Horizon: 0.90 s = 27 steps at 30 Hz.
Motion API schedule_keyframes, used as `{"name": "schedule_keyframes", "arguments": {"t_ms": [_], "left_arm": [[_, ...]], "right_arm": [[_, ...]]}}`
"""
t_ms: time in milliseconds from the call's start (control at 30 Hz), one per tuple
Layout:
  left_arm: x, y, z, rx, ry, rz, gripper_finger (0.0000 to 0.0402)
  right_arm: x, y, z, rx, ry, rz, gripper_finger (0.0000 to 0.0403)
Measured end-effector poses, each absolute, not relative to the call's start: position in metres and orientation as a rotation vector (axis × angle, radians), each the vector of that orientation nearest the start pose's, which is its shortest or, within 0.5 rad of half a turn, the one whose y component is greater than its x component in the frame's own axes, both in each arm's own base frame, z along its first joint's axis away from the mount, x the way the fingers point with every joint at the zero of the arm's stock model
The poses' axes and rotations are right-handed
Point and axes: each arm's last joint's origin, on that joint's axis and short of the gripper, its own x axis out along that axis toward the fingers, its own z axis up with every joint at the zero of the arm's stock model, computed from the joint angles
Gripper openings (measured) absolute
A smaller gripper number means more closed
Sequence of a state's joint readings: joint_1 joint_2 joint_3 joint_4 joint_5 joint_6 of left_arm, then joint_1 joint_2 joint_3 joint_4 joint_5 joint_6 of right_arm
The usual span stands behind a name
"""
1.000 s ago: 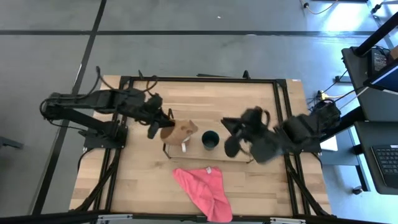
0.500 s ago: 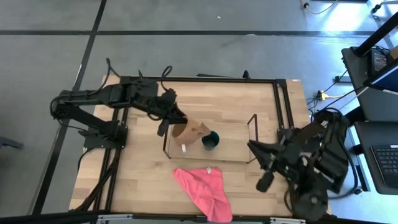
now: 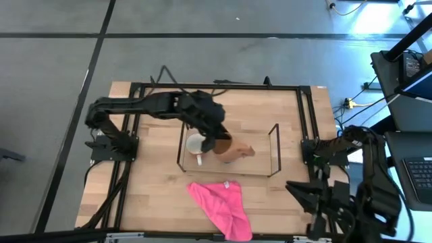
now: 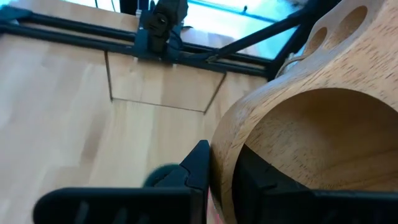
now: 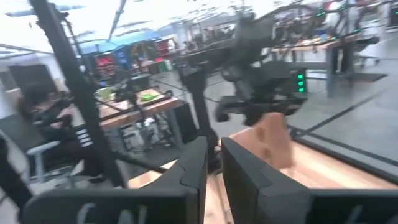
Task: Stack small to large cups/mugs on shelf
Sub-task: Move wooden mug from the bottom to the top
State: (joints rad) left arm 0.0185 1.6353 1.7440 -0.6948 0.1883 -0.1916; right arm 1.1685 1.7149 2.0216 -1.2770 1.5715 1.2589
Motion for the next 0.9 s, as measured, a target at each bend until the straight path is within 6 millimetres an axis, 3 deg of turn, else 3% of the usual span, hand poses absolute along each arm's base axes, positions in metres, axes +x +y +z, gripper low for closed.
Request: {"name": "schedule_keyframes", "arguments": {"t_ms": [300, 567, 900], "left_arm": [[0.400, 0.001, 0.393, -0.040, 0.604, -0.159, 0.0032], [0.422, -0.005, 0.377, 0.174, 0.617, -0.235, 0.0032], [0.433, -0.011, 0.361, 0.093, 0.653, -0.258, 0.0032]], "right_arm": [[0.141, 0.290, 0.432, 0.311, -0.058, -0.360, 0.0049], [0.146, 0.303, 0.419, 0.339, -0.062, -0.359, 0.0049], [0.148, 0.304, 0.417, 0.363, -0.068, -0.364, 0.0049]]}}
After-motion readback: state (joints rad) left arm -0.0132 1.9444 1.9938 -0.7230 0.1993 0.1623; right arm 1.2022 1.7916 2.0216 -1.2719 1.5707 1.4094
